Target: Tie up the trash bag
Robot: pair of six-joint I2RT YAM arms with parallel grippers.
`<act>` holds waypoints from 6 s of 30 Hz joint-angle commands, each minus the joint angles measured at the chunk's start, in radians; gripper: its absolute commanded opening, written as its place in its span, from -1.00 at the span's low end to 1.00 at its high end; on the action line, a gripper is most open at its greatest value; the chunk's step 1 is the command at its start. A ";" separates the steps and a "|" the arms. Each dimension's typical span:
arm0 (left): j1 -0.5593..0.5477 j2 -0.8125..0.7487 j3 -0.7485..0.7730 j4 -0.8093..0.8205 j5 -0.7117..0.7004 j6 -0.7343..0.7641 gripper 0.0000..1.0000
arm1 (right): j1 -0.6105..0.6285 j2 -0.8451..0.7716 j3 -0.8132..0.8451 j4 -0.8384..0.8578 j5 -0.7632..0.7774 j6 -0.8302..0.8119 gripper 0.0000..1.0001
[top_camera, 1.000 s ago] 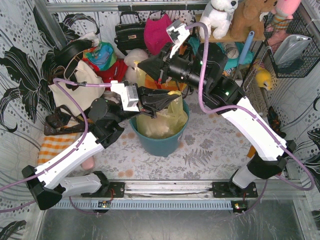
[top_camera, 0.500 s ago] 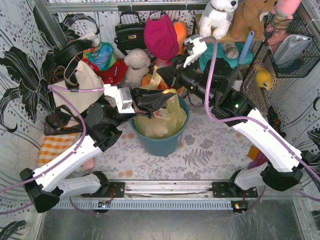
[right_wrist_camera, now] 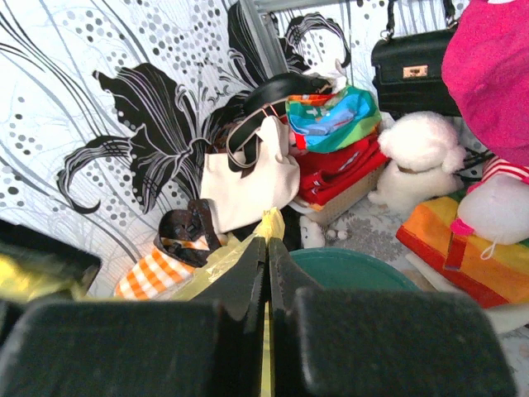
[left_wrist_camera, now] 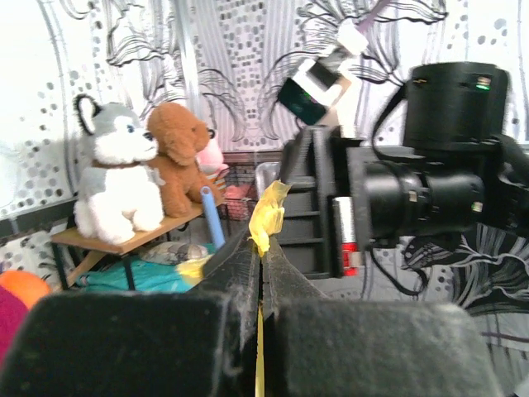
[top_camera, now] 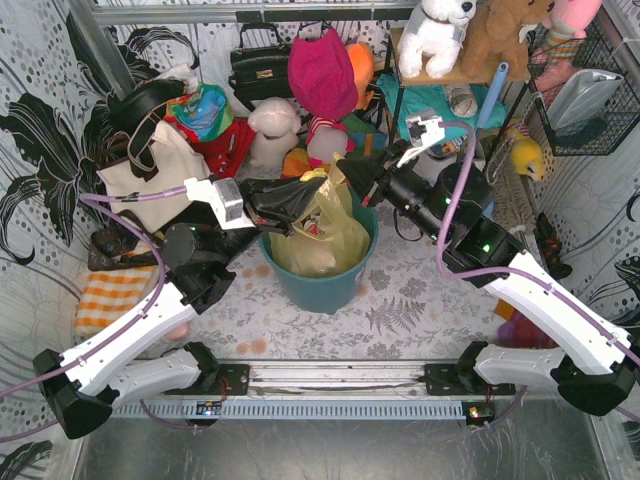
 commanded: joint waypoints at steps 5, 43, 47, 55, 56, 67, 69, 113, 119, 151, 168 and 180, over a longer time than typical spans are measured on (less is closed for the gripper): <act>0.024 -0.041 -0.054 0.070 -0.214 -0.022 -1.00 | -0.002 -0.106 -0.133 0.252 -0.087 0.027 -1.00; 0.045 -0.013 -0.020 -0.004 -0.244 -0.030 -0.99 | 0.122 -0.048 -0.129 0.057 -0.273 -0.017 -1.00; 0.047 -0.009 -0.020 -0.005 -0.248 -0.029 -0.99 | 0.160 -0.037 -0.112 0.004 -0.173 -0.039 -1.00; 0.048 -0.008 -0.024 0.004 -0.245 -0.038 -0.99 | 0.250 0.011 -0.082 -0.031 0.052 -0.075 -1.00; 0.048 -0.007 -0.023 0.004 -0.245 -0.039 -0.99 | 0.264 0.020 -0.075 -0.032 0.098 -0.083 -1.00; 0.050 -0.010 -0.027 0.000 -0.239 -0.043 -0.98 | 0.380 0.106 -0.081 0.095 0.503 -0.178 -1.00; 0.050 -0.012 -0.028 0.001 -0.239 -0.043 -0.98 | 0.390 0.120 -0.116 0.194 0.558 -0.193 -1.00; 0.051 -0.065 -0.043 -0.029 -0.208 -0.060 -0.69 | 0.355 0.441 -0.274 1.280 0.889 -0.434 -1.00; 0.051 -0.115 -0.012 -0.135 -0.296 -0.040 0.46 | 0.352 0.453 -0.274 1.294 0.881 -0.427 -1.00; 0.085 -0.345 -0.077 -0.408 -0.767 -0.030 0.67 | 0.352 0.469 -0.212 1.177 0.876 -0.397 -1.00; 0.402 -0.228 -0.130 -0.398 -0.015 -0.236 0.55 | 0.351 0.468 -0.177 1.129 0.862 -0.392 -1.00; 0.667 -0.099 -0.264 0.163 0.533 -0.589 0.41 | 0.352 0.460 -0.180 1.117 0.858 -0.382 -1.00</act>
